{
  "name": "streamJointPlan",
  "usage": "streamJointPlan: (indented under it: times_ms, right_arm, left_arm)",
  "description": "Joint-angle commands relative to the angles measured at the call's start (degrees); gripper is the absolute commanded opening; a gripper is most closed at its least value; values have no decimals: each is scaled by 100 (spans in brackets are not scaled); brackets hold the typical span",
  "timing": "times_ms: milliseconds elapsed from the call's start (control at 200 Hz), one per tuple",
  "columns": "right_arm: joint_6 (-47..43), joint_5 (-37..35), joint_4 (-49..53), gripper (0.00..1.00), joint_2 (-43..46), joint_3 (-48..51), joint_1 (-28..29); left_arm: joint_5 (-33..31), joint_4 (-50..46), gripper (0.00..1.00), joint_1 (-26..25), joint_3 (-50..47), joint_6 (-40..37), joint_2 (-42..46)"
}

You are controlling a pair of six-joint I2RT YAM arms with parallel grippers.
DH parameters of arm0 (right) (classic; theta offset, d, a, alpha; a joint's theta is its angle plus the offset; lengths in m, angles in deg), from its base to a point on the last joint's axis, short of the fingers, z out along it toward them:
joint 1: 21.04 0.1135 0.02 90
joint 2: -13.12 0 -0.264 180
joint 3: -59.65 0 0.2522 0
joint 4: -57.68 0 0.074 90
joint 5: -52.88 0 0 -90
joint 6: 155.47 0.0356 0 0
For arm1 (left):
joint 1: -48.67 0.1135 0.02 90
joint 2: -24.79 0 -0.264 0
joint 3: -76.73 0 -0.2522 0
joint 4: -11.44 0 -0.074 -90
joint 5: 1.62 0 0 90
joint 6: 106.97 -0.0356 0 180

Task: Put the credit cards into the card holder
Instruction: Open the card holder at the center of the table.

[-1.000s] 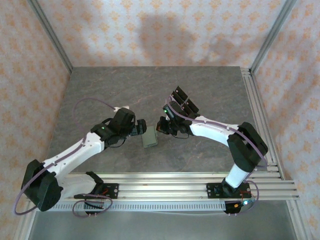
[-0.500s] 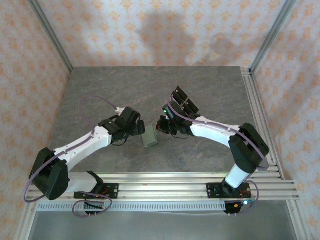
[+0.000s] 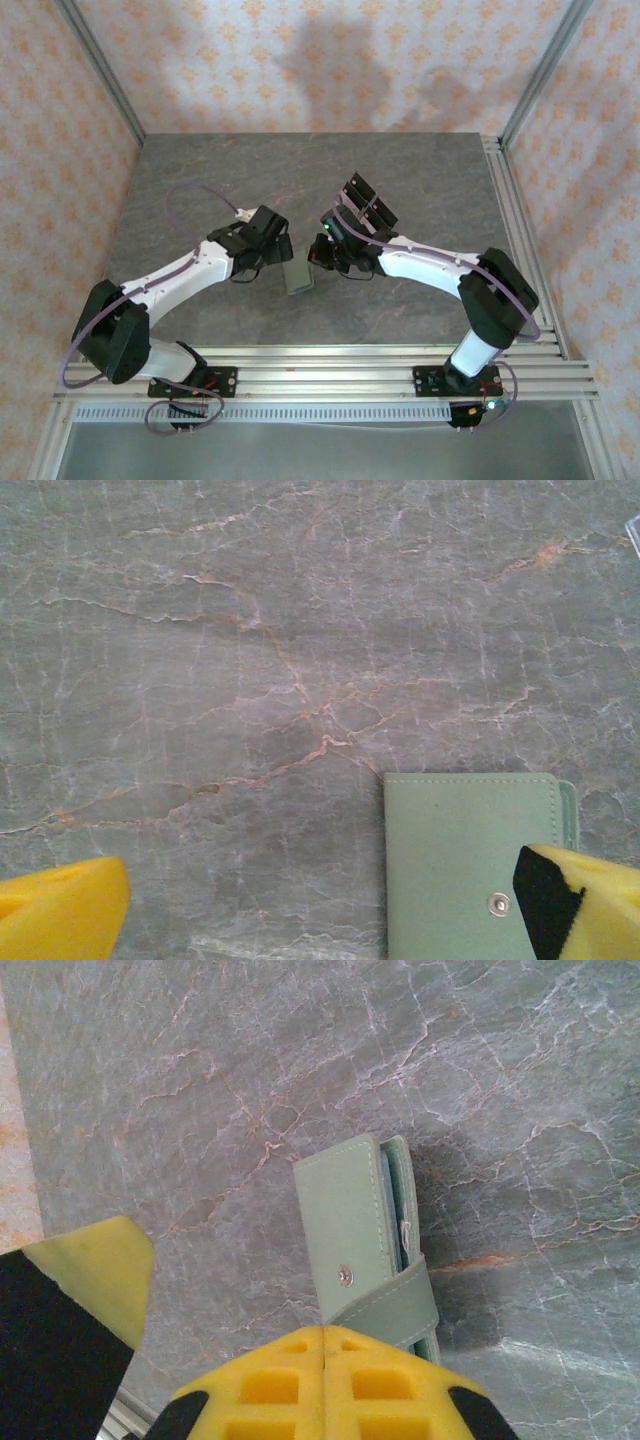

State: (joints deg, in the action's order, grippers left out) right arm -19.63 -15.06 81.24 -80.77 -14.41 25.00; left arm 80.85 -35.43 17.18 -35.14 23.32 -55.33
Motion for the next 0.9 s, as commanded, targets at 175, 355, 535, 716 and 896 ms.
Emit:
streamJointPlan:
  times_ms: [175,355,535,716,896]
  right_arm:
    - [48,-35,-133,0,139,-132,28]
    - [170,84,-397,0,74,-119,28]
    - [189,61,-443,0,175,-132,28]
    - [188,104,-393,0,280,-229,28]
    - [214,110,-389,0,371,-280,23]
  left_arm:
    - [342,212,100,331,44,130,-79]
    - [565,287,100,446,151,58,-215]
    - [786,428,100,463,150,96,-429]
    - [906,573,100,462,151,154,-513]
    - [1021,686,100,466,109,172,-526]
